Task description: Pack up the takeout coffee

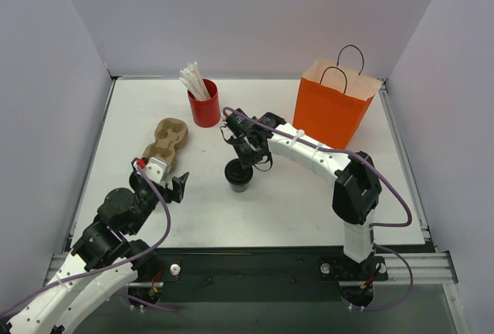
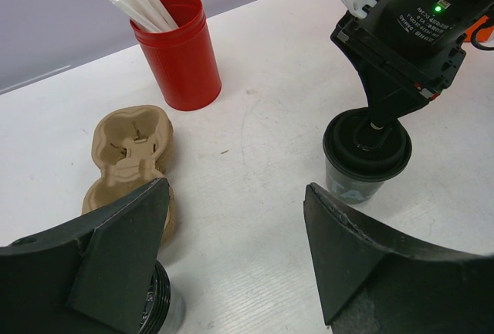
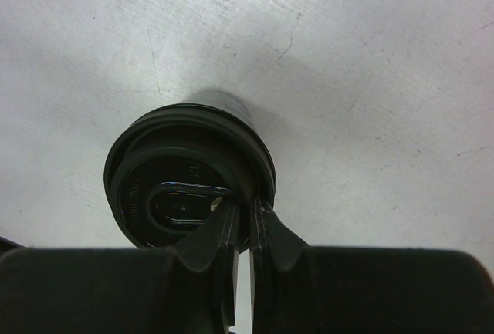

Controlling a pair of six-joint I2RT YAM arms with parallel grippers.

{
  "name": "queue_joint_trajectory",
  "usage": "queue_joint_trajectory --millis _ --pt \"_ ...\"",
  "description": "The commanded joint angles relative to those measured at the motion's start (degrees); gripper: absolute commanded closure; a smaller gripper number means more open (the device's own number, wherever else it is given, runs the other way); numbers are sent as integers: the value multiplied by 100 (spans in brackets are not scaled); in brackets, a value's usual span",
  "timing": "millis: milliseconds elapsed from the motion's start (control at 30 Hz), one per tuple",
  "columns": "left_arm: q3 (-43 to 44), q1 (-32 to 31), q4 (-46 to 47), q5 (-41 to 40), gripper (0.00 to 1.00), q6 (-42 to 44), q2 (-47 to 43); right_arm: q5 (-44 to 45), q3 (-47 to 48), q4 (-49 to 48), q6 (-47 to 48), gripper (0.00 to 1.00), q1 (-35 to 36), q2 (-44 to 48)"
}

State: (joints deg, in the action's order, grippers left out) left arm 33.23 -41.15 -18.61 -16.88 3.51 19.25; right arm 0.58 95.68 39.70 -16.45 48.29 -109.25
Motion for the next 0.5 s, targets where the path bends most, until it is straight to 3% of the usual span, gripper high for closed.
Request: queue_joint_trajectory --millis 0,367,467 --pt "25 45 288 62 20 36 27 136 126 249 19 100 -13 247" --pt "8 45 270 80 21 27 62 162 -49 117 -7 100 -4 88" --pt "95 45 157 71 23 -314 228 197 -225 29 -43 100 5 132"
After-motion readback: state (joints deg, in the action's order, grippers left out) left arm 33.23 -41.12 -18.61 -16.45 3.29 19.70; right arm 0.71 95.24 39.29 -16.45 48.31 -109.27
